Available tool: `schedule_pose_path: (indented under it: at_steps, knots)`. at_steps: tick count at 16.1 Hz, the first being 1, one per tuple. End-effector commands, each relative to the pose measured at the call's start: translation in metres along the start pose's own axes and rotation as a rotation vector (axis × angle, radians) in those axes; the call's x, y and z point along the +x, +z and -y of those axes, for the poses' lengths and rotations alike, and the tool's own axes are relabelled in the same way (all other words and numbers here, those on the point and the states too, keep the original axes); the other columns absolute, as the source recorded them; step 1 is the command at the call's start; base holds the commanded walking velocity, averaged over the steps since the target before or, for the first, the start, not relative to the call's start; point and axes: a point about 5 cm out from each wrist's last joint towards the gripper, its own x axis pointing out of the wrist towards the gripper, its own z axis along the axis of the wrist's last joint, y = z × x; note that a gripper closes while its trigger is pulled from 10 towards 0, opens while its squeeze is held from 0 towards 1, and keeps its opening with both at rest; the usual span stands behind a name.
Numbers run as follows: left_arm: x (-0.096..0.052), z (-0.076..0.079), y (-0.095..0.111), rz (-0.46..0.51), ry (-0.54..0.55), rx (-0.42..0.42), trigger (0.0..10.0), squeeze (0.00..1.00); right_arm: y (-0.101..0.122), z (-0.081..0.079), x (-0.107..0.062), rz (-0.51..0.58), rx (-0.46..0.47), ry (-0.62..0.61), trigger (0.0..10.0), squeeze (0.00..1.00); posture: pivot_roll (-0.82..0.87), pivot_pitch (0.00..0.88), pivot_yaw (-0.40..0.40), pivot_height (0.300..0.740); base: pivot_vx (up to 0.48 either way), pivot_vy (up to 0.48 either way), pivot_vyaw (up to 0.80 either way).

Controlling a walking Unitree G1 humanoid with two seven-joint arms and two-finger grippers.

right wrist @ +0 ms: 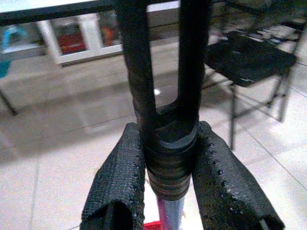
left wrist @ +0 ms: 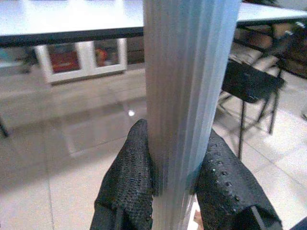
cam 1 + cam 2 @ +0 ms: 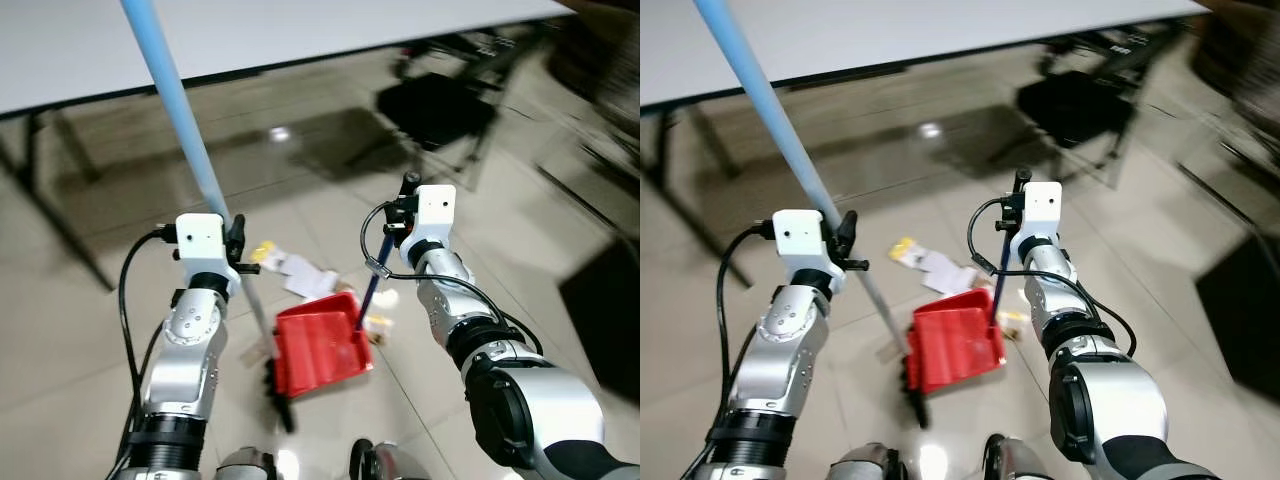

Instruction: Sweep floor

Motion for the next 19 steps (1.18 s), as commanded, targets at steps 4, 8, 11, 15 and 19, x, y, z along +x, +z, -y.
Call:
schedule_pose_path:
  at_steps: [4,8,11,15,19]
  knots:
    - [0.0023,0.005,0.013,0.058,-0.02,0.0,10.0,0.0,0.0111,-0.0005,0.0028,0.055,0.036,-0.004,10.0,0.0,0.1,0.13,0.0,0.74,0.0,0.0,-0.31]
    - [0.0027,0.0035,0.0137,0.059,-0.019,0.003,10.0,0.0,0.0103,-0.0009,0.0031,0.046,0.043,-0.007,10.0,0.0,0.1,0.137,0.004,0.74,0.0,0.0,-0.37]
    - [0.0027,0.0038,0.014,0.058,-0.022,0.001,10.0,0.0,0.0099,-0.0003,0.0029,0.044,0.044,-0.009,10.0,0.0,0.1,0.138,0.005,0.74,0.0,0.0,-0.8]
    - [0.0026,0.0036,0.0142,0.057,-0.023,0.001,10.0,0.0,0.0093,-0.0008,0.0027,0.043,0.044,-0.01,10.0,0.0,0.09,0.141,0.007,0.74,0.0,0.0,-0.79]
    - [0.0021,0.0039,0.0143,0.056,-0.023,0.002,10.0,0.0,0.0092,-0.0009,0.0024,0.049,0.05,-0.011,10.0,0.0,0.09,0.146,0.007,0.74,0.0,0.0,-0.59]
